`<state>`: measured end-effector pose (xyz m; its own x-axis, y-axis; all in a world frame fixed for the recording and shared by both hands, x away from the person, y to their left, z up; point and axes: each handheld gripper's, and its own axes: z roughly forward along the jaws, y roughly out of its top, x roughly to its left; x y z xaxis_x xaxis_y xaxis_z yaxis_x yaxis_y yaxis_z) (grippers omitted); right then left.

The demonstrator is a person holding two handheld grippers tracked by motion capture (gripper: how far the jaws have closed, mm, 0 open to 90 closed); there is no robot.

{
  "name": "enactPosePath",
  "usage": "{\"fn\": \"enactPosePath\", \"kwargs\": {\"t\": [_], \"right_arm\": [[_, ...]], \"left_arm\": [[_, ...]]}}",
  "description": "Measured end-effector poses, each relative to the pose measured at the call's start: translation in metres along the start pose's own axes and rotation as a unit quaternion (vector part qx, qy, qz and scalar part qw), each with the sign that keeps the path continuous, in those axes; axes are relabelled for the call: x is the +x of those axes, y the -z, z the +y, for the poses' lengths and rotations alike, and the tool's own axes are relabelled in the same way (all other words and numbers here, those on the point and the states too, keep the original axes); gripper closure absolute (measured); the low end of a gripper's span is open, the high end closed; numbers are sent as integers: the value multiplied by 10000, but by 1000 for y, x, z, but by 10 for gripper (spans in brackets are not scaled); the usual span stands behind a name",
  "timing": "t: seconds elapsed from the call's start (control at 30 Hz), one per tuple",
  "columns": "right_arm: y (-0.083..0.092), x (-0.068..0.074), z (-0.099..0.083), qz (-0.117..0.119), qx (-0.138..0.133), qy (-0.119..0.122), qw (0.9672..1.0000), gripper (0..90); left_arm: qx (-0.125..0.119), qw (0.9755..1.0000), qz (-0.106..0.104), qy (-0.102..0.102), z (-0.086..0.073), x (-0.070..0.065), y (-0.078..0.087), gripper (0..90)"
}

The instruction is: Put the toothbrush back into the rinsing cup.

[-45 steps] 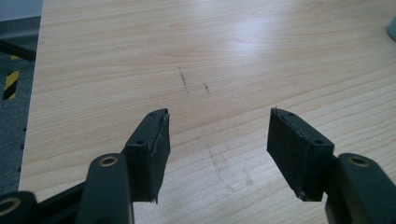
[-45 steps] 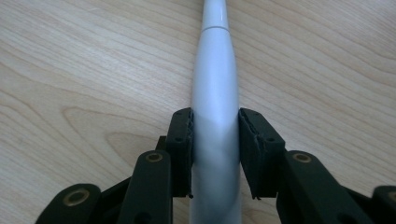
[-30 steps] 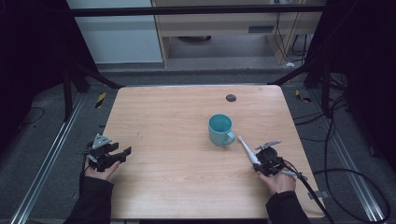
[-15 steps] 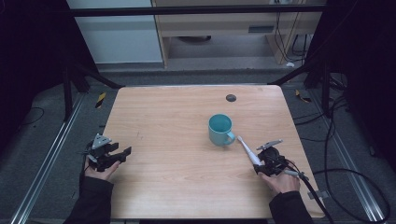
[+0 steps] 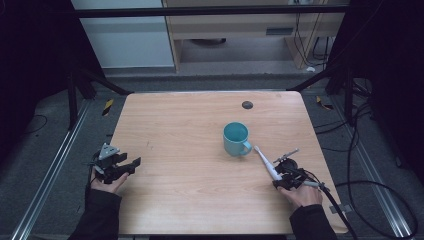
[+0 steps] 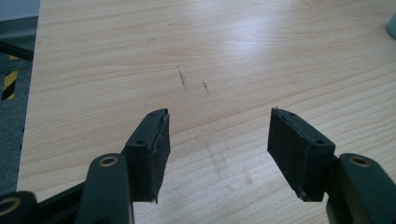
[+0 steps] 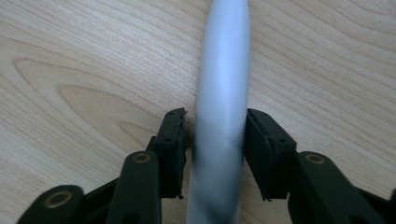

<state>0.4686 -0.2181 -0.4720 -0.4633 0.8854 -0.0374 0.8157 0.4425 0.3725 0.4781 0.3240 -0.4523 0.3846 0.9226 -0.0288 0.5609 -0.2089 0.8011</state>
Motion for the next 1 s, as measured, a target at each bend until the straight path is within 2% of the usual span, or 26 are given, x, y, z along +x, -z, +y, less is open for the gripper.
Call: {"fn": "enactPosePath", "kwargs": {"t": [0.1, 0.4, 0.6, 0.87, 1.0], "right_arm": [[0, -2, 0, 82, 18, -75, 9999, 653], [0, -4, 1, 183, 62, -304, 9994, 662], [7, -7, 1, 211, -158, -436, 9987, 663], [16, -13, 0, 93, -414, -718, 9965, 663], [21, -14, 0, 35, -685, -763, 9947, 664]], "left_arm": [[2, 10000, -2, 1, 0, 0, 0, 385], [-2, 10000, -1, -9, 0, 0, 0, 385], [-24, 10000, -5, 14, 0, 1, 0, 385], [-5, 10000, -4, 13, 0, 0, -1, 386], [-3, 10000, -13, 20, 1, -1, -1, 385]]}}
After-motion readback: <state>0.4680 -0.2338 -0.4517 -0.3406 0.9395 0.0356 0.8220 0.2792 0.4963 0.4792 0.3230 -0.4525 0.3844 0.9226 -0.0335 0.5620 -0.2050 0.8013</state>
